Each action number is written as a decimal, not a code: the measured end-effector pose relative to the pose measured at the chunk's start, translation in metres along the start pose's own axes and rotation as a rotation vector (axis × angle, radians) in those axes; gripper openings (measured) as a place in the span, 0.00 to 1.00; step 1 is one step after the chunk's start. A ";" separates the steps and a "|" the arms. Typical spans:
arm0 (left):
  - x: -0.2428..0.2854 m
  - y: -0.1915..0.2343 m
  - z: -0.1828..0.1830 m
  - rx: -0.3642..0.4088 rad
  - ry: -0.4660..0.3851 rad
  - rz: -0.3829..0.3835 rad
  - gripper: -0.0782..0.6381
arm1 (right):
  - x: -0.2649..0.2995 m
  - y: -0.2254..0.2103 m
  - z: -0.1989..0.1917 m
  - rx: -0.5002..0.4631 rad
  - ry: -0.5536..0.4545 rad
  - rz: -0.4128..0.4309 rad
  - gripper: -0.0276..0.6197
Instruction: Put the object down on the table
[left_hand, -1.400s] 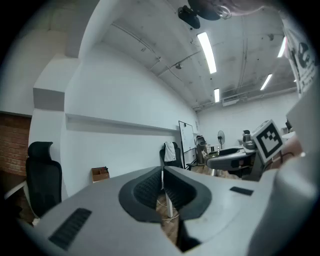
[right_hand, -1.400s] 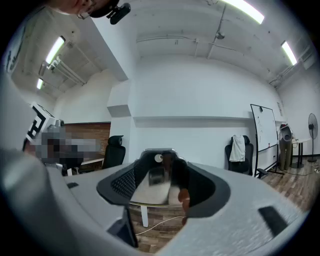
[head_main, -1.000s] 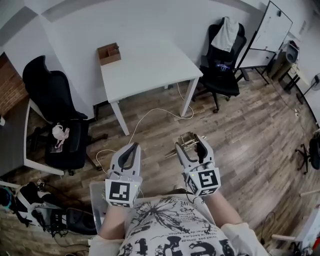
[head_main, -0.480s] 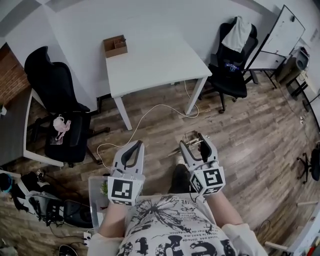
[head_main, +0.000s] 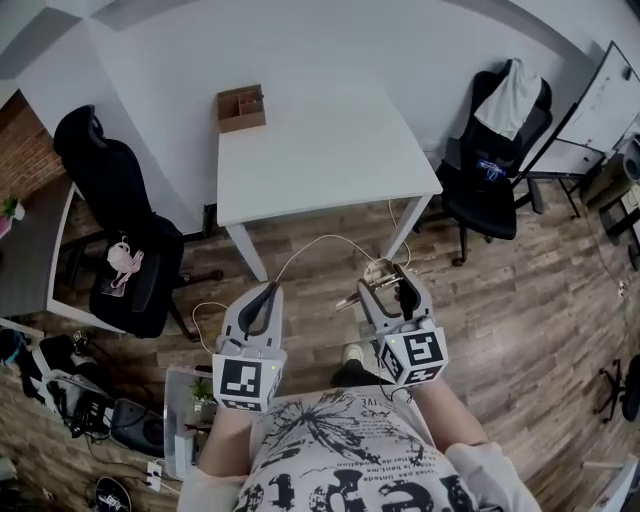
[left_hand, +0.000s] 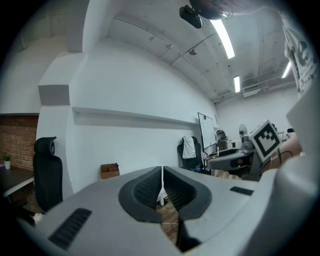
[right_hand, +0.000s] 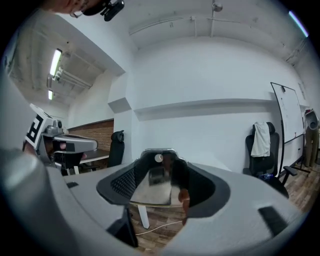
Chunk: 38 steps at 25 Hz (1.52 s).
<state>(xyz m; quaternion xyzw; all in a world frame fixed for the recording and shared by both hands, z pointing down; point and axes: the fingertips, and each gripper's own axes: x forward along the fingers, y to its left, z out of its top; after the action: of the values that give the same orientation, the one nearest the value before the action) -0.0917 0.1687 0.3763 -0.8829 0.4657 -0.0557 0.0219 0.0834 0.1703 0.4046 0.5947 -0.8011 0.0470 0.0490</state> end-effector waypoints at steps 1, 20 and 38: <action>0.016 -0.002 0.002 -0.002 -0.003 0.019 0.13 | 0.011 -0.015 0.002 0.000 0.006 0.018 0.47; 0.212 0.010 0.001 -0.032 0.081 0.187 0.13 | 0.186 -0.167 -0.002 0.005 0.056 0.165 0.47; 0.396 0.181 -0.017 -0.078 0.033 0.159 0.13 | 0.449 -0.199 -0.048 -0.036 0.313 0.187 0.47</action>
<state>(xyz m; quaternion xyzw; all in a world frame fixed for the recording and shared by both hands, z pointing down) -0.0207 -0.2600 0.4075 -0.8422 0.5366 -0.0500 -0.0161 0.1455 -0.3065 0.5158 0.5019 -0.8362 0.1290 0.1794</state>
